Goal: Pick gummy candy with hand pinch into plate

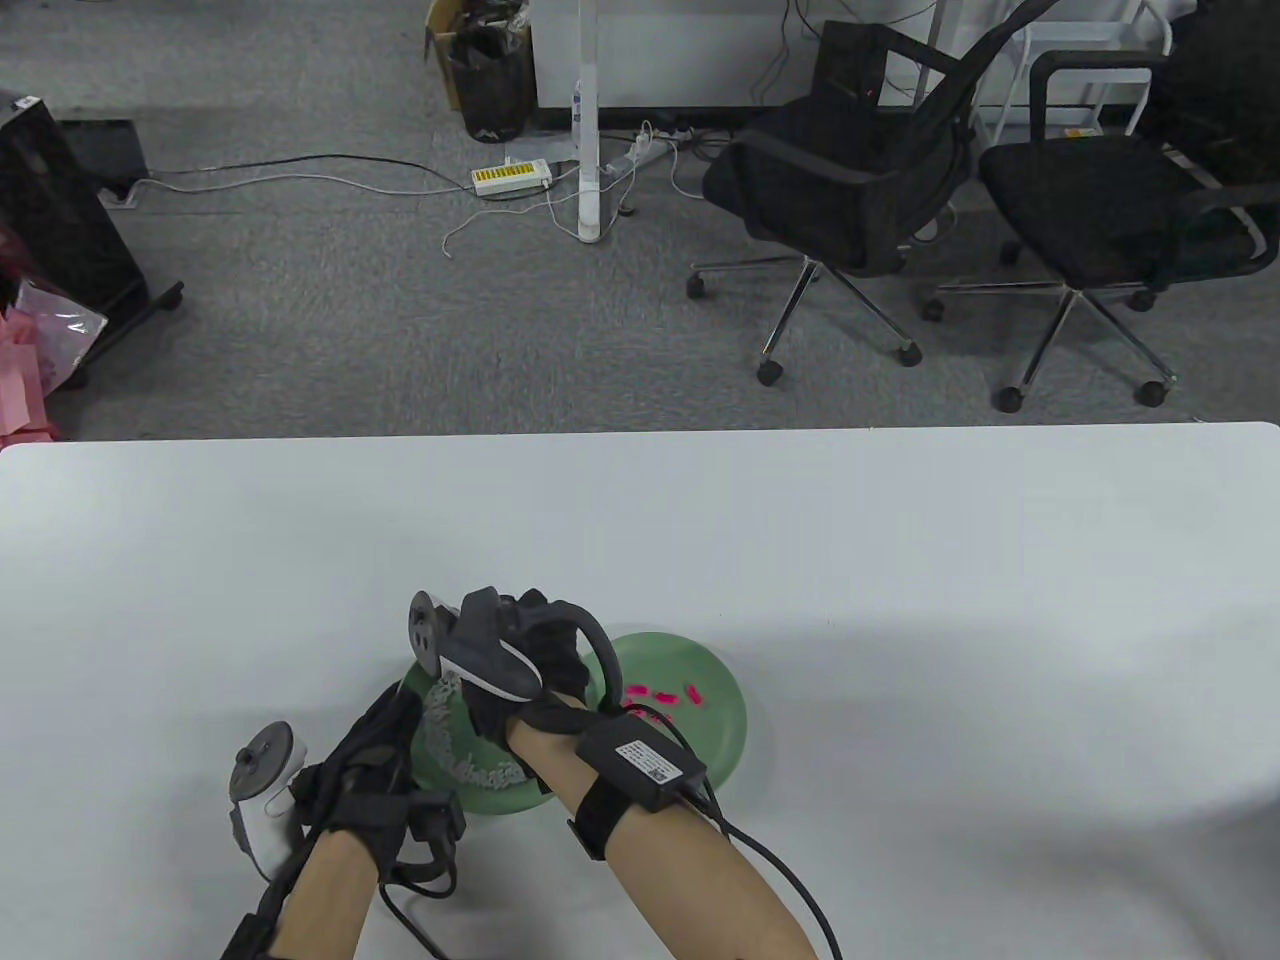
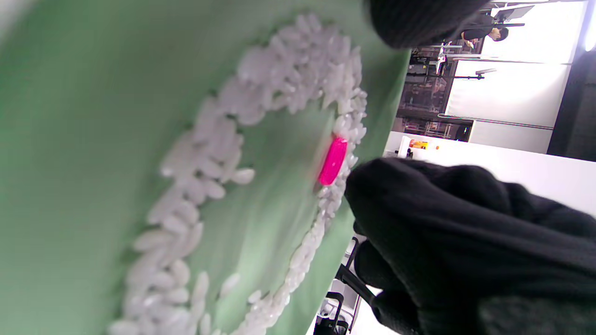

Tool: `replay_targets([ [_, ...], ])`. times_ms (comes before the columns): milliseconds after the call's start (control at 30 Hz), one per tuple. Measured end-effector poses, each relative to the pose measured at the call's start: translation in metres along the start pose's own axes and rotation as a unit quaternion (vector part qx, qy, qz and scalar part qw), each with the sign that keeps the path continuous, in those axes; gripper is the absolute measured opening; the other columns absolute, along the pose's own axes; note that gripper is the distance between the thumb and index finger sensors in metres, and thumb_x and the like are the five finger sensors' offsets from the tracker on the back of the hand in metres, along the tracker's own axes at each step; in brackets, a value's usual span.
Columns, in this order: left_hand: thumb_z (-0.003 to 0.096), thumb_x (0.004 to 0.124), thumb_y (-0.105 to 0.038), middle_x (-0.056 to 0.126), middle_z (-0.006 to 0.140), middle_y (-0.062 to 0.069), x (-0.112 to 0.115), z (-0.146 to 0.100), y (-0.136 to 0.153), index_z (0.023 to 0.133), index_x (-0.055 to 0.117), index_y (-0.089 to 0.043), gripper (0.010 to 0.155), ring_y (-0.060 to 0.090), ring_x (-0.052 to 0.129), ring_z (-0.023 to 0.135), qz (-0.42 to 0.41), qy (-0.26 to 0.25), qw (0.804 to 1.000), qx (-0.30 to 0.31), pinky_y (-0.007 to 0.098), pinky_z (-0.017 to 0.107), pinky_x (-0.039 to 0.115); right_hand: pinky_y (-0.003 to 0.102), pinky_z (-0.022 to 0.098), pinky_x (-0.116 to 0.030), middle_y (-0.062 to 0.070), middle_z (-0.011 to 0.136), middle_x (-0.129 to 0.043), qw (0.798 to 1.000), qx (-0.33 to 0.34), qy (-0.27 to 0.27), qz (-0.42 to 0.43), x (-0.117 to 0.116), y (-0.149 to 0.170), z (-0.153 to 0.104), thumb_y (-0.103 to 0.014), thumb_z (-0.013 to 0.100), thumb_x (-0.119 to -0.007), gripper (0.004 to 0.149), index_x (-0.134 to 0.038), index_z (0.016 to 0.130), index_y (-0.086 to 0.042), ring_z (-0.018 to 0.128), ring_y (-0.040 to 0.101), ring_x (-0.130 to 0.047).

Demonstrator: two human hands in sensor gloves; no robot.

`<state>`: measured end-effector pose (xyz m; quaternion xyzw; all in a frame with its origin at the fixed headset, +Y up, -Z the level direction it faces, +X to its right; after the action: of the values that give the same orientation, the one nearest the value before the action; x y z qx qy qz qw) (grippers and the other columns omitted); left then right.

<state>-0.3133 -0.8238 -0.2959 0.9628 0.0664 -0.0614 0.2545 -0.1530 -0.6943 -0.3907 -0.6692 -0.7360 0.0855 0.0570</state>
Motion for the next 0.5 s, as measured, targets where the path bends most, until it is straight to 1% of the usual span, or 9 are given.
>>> replay_targets([
  [200,0.0461,0.072,-0.048,0.100,0.081,0.006,0.001,0.000,0.000,0.102,0.072,-0.027,0.060,0.031,0.113,0.048,0.004,0.000,1.000,0.001,0.042,0.040,0.092,0.050,0.062,-0.074,-0.006,0.078,-0.091,1.000,0.011,-0.014,-0.007,-0.005,-0.004,0.001,-0.040,0.030,-0.094,0.039,-0.097,0.068,-0.030,0.069,0.024,-0.091],
  [500,0.0460,0.072,-0.048,0.100,0.081,0.006,-0.001,0.001,0.001,0.102,0.073,-0.027,0.060,0.031,0.113,0.047,-0.002,-0.001,1.000,0.001,0.042,0.039,0.092,0.050,0.062,-0.073,-0.006,0.078,-0.090,0.999,0.032,0.003,-0.027,-0.007,-0.013,-0.005,-0.040,0.029,-0.095,0.042,-0.096,0.069,-0.029,0.070,0.024,-0.090],
])
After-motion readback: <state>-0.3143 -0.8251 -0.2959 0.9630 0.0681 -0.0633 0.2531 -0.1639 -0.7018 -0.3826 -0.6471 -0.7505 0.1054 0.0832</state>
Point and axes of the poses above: the tracker on the back of each hand, its own y axis roughly to the little-finger side, its own z axis roughly from the wrist to the fingertips, x = y × z, the point moved 2 cm from there along z, roughly from the wrist to the fingertips
